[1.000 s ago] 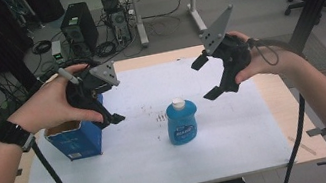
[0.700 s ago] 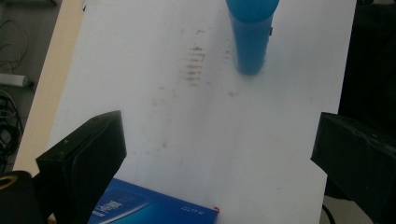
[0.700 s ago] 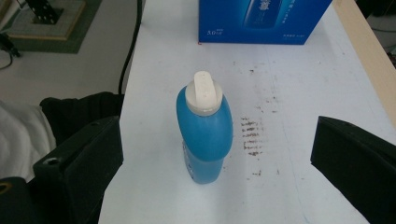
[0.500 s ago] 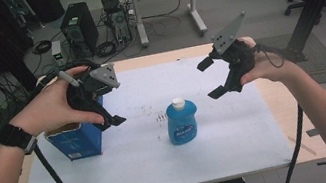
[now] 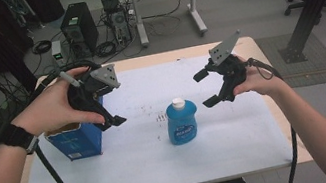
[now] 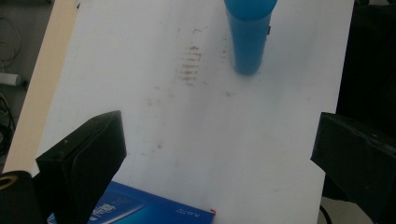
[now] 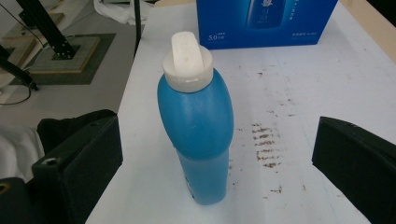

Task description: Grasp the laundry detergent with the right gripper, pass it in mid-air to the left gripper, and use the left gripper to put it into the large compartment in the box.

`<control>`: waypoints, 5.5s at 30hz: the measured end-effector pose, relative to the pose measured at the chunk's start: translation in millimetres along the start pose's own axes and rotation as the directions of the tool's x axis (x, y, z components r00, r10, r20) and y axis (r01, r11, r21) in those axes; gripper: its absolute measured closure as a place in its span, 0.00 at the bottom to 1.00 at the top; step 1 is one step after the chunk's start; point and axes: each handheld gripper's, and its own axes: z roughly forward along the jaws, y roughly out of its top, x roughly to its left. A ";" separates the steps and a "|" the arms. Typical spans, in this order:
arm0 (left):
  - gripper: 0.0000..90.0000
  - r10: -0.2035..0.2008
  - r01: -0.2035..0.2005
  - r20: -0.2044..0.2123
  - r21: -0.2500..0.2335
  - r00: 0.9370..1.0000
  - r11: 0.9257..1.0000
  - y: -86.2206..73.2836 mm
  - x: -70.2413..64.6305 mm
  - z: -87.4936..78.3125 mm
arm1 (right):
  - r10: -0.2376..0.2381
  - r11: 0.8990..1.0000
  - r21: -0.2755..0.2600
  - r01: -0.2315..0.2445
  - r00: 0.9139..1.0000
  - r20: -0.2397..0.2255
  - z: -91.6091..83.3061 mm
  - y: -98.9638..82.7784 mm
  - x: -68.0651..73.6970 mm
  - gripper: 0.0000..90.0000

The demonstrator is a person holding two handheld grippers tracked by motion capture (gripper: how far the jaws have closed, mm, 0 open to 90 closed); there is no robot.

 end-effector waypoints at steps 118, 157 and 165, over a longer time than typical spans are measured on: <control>0.04 -0.005 0.005 0.036 -0.003 0.999 1.000 -6.4 -0.4 13.0 | -0.016 0.990 -0.138 0.003 0.995 -0.095 91.5 -46.2 -3.3 0.44; 0.04 0.039 -0.039 -0.014 -0.007 0.999 0.999 31.0 1.6 -12.2 | -0.067 0.993 -0.094 0.065 0.998 -0.016 64.8 34.2 14.1 0.47; 0.04 0.051 -0.051 -0.003 -0.002 0.999 0.999 45.9 -0.3 -14.1 | -0.093 0.992 -0.088 0.090 0.995 -0.027 64.7 53.9 19.9 0.47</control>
